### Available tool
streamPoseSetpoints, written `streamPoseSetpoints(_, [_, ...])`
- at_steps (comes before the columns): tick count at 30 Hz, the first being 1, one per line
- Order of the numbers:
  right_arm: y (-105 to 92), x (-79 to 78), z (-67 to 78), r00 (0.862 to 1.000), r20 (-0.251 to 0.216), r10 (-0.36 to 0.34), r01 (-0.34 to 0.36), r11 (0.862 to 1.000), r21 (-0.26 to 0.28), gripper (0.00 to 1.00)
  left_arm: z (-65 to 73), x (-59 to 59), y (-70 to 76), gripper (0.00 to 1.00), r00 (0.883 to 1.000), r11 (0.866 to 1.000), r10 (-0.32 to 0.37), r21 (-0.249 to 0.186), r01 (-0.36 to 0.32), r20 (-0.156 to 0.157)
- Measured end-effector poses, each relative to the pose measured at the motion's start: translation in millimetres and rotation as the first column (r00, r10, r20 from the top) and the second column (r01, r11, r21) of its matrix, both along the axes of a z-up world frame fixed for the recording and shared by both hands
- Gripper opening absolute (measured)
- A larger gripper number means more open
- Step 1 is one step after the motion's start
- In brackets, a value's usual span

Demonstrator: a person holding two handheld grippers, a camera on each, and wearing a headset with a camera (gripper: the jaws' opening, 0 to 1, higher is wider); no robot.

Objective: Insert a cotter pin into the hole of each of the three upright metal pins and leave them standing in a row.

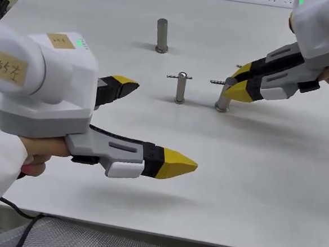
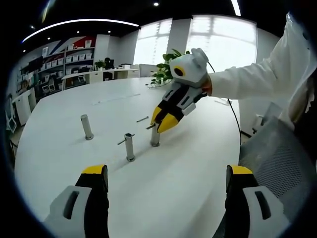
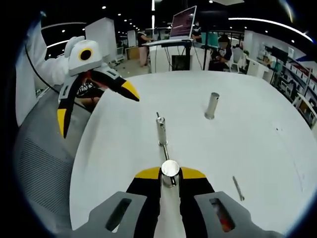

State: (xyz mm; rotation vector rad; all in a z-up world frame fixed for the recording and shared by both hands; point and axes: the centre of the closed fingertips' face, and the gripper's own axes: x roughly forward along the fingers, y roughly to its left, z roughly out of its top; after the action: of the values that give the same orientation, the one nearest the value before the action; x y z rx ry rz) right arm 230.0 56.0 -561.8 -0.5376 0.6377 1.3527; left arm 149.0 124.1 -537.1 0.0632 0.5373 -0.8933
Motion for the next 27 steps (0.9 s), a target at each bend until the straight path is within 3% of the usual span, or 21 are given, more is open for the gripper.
streamPoseSetpoints(7, [0.4,-0.4,0.1,1.0,-0.006,-0.015,0.015,1.0,0.006,0.08,-0.6,-1.4,-0.5,0.99,1.0,1.0,-0.002,-0.003,0.002,-0.004])
streamPoseSetpoints(18, [-0.2,-0.1,0.9,0.999,0.034,-0.003,0.003,1.0,0.002,0.09,1.0,-2.6,-1.0,0.99,1.0,1.0,-0.002,-0.004,0.002,-0.004])
streamPoseSetpoints(27, [3.6,-2.3,18.2,0.999,0.02,-0.027,0.025,0.997,0.073,0.2,3.0,-1.7,0.6,0.99,1.0,1.0,0.006,-0.005,-0.006,0.001])
